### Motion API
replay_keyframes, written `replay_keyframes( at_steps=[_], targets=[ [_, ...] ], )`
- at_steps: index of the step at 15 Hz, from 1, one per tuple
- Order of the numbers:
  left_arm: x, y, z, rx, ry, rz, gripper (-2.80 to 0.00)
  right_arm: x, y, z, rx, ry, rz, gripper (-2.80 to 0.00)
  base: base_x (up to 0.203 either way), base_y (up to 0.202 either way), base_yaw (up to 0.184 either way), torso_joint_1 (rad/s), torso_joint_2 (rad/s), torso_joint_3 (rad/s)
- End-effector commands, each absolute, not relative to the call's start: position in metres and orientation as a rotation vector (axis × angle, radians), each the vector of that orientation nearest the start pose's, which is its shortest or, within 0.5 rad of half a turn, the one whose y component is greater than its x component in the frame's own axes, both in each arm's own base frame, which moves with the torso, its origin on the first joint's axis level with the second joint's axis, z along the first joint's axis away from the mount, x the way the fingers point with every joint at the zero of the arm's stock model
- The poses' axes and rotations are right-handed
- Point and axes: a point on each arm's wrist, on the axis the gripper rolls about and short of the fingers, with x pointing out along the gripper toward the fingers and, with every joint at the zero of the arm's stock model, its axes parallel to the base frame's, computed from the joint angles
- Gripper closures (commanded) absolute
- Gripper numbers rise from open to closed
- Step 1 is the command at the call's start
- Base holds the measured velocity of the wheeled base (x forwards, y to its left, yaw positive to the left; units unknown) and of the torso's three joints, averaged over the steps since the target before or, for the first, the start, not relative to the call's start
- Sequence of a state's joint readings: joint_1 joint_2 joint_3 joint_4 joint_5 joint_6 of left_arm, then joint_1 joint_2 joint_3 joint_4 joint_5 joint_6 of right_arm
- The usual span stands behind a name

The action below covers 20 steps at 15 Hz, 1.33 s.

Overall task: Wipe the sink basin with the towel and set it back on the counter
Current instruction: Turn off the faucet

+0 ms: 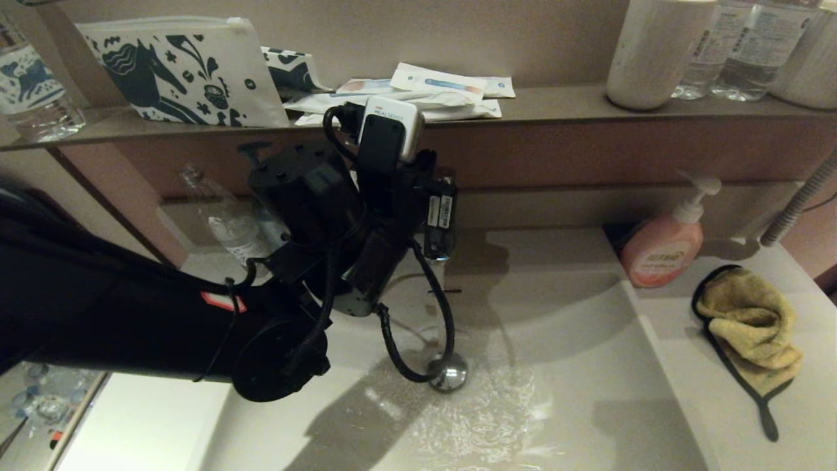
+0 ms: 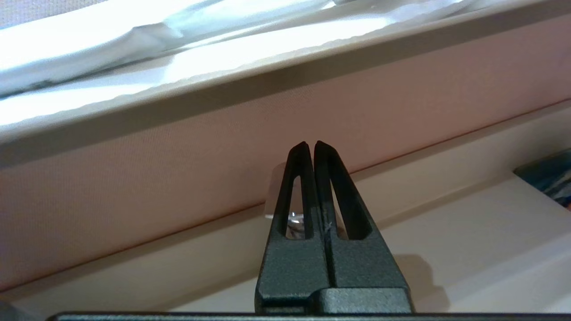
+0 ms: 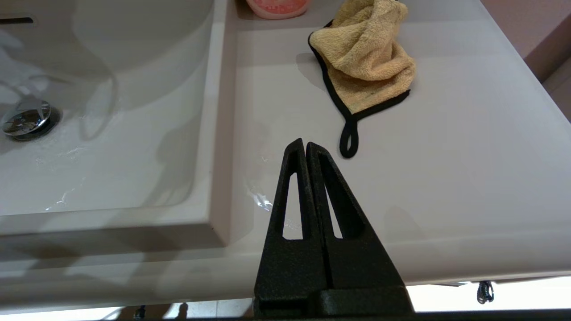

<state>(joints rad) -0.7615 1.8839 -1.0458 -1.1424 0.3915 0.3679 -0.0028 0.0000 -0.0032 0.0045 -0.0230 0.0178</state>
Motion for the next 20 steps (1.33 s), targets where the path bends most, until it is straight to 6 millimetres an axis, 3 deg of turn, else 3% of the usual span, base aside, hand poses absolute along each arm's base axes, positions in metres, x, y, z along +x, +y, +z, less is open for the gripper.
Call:
replay_keyframes(
  at_steps=[1,11,15,20],
  targets=[
    [0.273,-0.245,0.237,0.198,-0.32,-0.305,0.0,-0.023,0.0,0.076,0.017,0.003,-0.026,0.0,0.0,0.0,0.0,0.0,0.0,0.0],
    [0.289,-0.235,0.218,0.243,-0.264,-0.293,0.0,-0.023,0.0,0.076,0.018,0.003,-0.026,0.0,0.0,0.0,0.0,0.0,0.0,0.0],
    [0.28,-0.234,0.206,0.262,-0.227,-0.315,0.0,-0.023,0.0,0.076,0.018,0.003,-0.026,0.0,0.0,0.0,0.0,0.0,0.0,0.0],
    [0.251,-0.229,0.218,0.252,-0.241,-0.349,0.0,-0.023,0.0,0.076,0.018,0.002,-0.026,0.0,0.0,0.0,0.0,0.0,0.0,0.0]
  ],
)
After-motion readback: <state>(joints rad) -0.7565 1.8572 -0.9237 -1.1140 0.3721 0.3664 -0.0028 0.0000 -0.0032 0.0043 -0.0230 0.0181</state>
